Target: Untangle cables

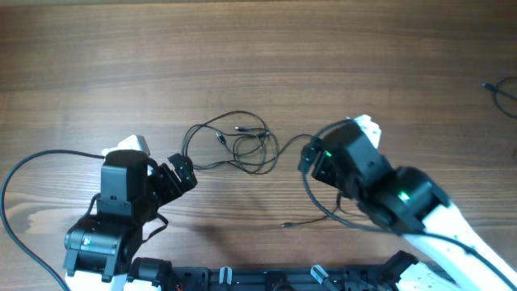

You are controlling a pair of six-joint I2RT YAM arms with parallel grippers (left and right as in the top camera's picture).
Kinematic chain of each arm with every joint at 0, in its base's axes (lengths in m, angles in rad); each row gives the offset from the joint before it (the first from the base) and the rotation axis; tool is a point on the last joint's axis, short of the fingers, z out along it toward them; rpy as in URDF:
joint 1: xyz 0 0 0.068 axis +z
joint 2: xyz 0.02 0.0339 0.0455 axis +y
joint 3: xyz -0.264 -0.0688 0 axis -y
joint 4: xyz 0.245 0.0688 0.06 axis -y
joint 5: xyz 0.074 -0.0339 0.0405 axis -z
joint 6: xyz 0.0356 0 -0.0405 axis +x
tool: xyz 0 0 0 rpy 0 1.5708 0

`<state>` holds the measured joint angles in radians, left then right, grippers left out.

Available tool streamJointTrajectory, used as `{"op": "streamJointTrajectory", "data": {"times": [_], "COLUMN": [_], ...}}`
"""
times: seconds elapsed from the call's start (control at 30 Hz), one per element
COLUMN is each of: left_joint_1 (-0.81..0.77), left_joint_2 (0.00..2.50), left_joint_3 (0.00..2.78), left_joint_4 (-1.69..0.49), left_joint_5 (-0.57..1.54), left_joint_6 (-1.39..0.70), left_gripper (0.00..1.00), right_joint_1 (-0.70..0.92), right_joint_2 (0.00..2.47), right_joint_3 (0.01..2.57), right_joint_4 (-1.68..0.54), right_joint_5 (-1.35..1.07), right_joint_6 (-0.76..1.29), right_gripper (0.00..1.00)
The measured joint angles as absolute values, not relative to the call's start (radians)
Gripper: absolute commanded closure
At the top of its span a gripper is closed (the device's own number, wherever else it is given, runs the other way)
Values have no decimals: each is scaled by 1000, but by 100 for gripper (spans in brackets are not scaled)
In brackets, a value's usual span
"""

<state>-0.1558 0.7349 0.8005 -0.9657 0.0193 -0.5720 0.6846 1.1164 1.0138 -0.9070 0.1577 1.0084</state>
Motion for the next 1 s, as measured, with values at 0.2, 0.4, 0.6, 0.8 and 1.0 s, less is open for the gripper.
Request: {"op": "streamJointTrajectory", "data": {"times": [0.2, 0.4, 0.6, 0.8, 1.0], "left_joint_1": [-156, -155, -156, -156, -155], "left_joint_2": [735, 735, 735, 735, 735], "left_joint_3": [801, 801, 801, 801, 801], "left_joint_4": [-966, -967, -966, -966, -966], "left_joint_5": [19, 19, 19, 19, 19], "left_joint_6": [-572, -572, -571, -569, -569], "left_gripper": [0, 0, 0, 0, 0], "right_joint_1": [685, 685, 685, 685, 694], "right_joint_2": [1276, 1398, 1539, 1687, 1742], "right_joint_3": [1008, 1007, 1005, 1005, 1003], "right_joint_4": [-653, -453, -319, -334, -331], "right_joint_5": [42, -97, -240, -435, -471], "right_joint_6": [736, 571, 506, 297, 148], "right_gripper": [12, 41, 23, 21, 30]}}
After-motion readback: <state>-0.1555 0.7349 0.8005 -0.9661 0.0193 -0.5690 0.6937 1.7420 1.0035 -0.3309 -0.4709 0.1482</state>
